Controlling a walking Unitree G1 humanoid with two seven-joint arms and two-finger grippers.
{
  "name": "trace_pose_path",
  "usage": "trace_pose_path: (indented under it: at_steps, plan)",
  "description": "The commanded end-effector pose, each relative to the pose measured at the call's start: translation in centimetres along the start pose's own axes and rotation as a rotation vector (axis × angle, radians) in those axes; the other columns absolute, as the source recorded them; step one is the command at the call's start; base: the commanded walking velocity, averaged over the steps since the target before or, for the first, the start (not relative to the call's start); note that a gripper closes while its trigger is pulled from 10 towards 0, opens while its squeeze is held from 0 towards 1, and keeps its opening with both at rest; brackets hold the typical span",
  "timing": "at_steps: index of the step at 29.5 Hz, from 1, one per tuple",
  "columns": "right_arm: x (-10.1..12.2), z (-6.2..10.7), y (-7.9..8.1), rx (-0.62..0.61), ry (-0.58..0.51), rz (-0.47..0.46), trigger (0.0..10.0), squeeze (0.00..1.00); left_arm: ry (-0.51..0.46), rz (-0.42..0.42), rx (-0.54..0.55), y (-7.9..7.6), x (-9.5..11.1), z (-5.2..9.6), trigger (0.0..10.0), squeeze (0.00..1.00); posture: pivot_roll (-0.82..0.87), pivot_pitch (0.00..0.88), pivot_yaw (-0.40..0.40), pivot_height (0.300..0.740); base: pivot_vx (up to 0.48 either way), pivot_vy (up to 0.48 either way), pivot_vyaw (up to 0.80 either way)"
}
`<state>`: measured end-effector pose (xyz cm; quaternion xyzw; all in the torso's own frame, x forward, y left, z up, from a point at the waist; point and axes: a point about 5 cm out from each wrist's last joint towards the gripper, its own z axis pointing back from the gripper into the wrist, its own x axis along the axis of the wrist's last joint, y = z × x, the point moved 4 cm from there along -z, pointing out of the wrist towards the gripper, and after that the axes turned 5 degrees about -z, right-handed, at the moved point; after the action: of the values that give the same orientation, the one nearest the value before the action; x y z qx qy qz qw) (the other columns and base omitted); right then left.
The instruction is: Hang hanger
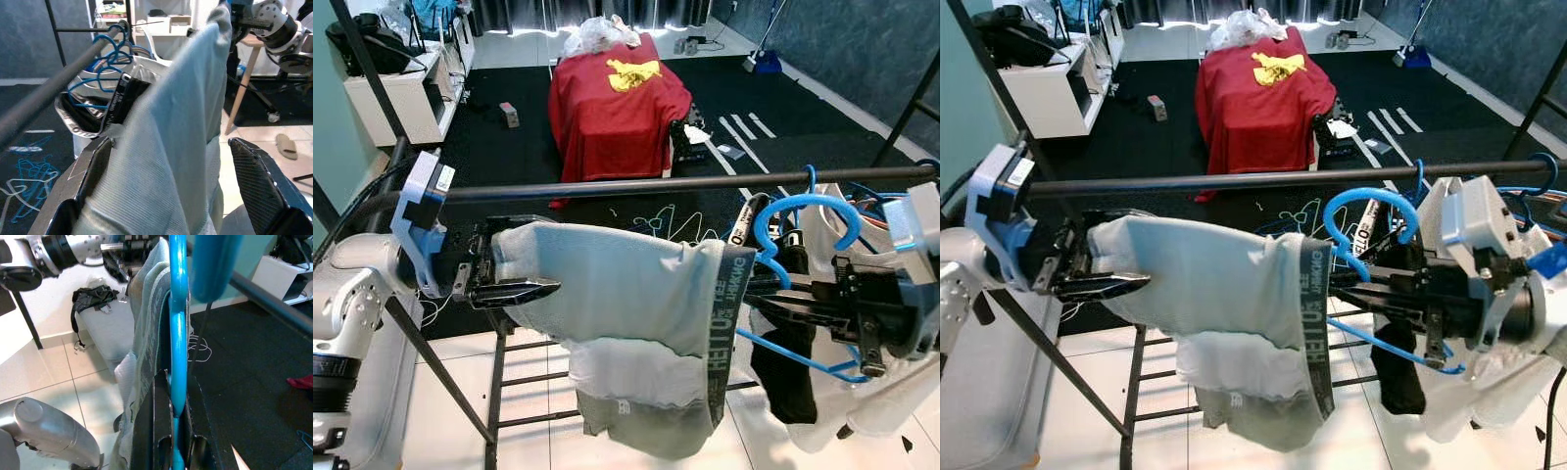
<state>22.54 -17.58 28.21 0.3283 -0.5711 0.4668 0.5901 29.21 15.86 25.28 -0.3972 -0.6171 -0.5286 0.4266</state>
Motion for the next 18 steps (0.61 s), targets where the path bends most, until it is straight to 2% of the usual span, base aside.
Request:
trace_pose_path:
  at_steps: [1,2,3,4,11,18]
  plan:
    - [0.6,-0.1,0.5,0.021,-0.004,0.024,0.0,0.0,0.0,0.024,-0.012,-0.5,-0.9,-0.5,10.0,0.0,-0.08,0.088,-0.003,0.74,0.0,0.0,0.0]
    - [0.8,-0.2,0.5,0.023,-0.011,0.028,0.0,0.0,-0.013,0.042,-0.017,-0.9,-1.5,-1.5,8.8,0.0,-0.08,0.088,-0.004,0.74,0.0,0.0,0.0]
    - [0.8,-0.2,0.5,0.023,-0.011,0.028,0.0,0.0,-0.013,0.042,-0.017,-0.9,-1.5,-1.5,8.8,0.0,-0.08,0.088,-0.004,0.74,0.0,0.0,0.0]
    - [1.1,-0.2,0.5,0.027,-0.022,0.031,0.0,0.0,-0.033,0.075,-0.015,-1.3,-2.4,-2.6,0.0,0.0,-0.08,0.09,-0.007,0.74,0.0,0.0,0.0]
    - [1.4,-0.2,0.7,0.032,-0.039,0.031,0.0,0.0,-0.045,0.095,-0.017,-1.6,-2.8,-3.2,0.0,0.0,-0.08,0.094,-0.007,0.74,0.0,0.0,0.0]
    - [1.6,-0.1,0.7,0.023,-0.052,0.03,0.0,0.0,-0.055,0.079,0.037,-0.7,-2.7,-2.8,0.0,0.0,-0.08,0.096,-0.006,0.74,0.0,0.0,0.0]
